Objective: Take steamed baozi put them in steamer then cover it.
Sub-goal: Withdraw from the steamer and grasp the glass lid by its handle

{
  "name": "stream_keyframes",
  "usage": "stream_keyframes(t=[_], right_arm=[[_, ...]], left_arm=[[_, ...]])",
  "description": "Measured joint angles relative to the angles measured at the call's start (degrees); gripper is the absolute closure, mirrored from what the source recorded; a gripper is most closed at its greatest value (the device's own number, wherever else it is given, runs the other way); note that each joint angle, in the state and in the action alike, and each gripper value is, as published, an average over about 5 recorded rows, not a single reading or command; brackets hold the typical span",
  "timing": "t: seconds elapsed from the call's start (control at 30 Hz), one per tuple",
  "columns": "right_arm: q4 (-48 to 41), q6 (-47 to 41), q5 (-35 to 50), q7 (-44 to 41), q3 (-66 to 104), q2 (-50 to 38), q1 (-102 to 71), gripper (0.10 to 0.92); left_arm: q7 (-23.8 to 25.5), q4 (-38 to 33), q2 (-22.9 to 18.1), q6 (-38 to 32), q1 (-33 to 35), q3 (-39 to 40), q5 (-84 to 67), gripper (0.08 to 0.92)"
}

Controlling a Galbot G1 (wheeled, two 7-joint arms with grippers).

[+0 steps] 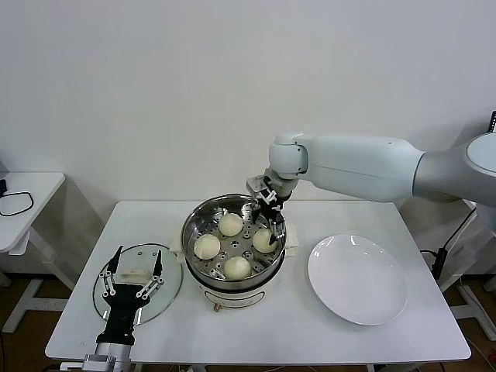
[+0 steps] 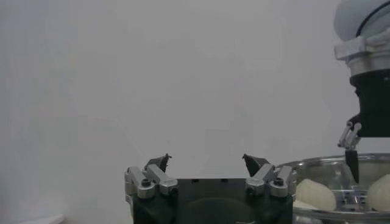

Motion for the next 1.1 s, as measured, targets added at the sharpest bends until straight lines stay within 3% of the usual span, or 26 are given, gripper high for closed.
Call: stream_keyframes(t=[0.23, 0.5, 0.73, 0.9, 1.1], right_arm=[[3.40, 5.98, 4.99, 11.59, 3.77, -5.95, -0.42, 0.203], [9.72, 14.23, 7.02, 40.18, 14.27, -15.84, -9.53, 0.203], [13.30, 20.87, 4.97, 63.16, 35.03, -21.97, -29.69, 0.203], [14.03, 24.88, 1.70, 71.29, 53.79, -21.90, -48.31, 0.203], [13.88, 29.21, -1.85, 74.48, 73.78, -18.15, -68.69, 0.203]], left_arm=[[-1.04, 0.64, 0.51, 0.69, -1.26, 0.02, 2.06, 0.177], [-3.51, 1.22, 1.40, 2.70, -3.10, 0.12, 7.57, 0.177], [-6.23, 2.44, 2.56, 4.86, -4.81, -0.03, 15.51, 0.177], [-6.76, 4.67, 3.61, 4.40, -5.38, -1.17, 23.82, 0.177], [-7.24, 8.77, 4.97, 2.85, -5.64, -3.37, 36.45, 0.177]])
